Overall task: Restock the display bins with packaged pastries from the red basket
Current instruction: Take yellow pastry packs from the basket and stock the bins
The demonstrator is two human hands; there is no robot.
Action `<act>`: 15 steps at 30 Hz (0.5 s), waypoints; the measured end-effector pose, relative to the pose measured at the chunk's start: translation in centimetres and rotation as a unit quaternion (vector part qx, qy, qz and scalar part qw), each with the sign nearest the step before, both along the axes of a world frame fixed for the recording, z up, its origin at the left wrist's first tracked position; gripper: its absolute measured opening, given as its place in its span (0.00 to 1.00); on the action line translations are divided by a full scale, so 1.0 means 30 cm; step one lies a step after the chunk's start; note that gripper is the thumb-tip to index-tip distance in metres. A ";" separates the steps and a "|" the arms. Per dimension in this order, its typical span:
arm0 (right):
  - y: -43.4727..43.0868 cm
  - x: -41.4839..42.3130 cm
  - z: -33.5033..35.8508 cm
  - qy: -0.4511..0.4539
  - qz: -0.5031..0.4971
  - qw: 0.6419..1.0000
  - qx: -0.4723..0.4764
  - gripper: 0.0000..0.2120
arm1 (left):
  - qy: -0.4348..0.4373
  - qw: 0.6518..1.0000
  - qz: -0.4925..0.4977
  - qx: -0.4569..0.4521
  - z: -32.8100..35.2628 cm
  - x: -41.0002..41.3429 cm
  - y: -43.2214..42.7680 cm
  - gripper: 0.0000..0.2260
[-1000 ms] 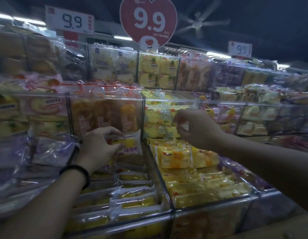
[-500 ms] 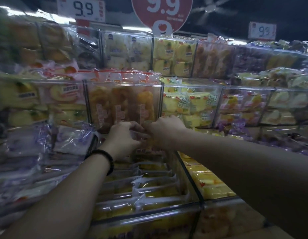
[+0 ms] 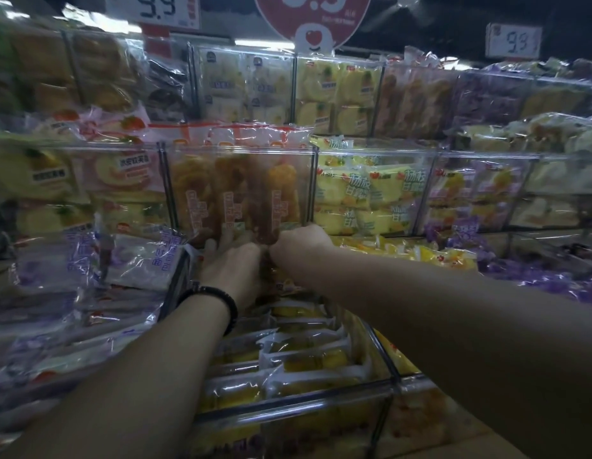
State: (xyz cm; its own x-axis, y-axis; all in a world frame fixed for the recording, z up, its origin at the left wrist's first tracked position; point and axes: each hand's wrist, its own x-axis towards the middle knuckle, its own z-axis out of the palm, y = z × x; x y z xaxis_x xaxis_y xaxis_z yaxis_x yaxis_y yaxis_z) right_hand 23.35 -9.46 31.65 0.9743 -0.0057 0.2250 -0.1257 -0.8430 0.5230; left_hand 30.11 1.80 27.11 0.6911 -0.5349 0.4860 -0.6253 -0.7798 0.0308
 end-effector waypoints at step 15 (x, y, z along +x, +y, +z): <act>-0.118 -0.397 0.203 -0.116 0.122 0.970 0.175 0.06 | 0.041 0.995 -0.067 -0.063 0.038 -0.060 0.000 0.23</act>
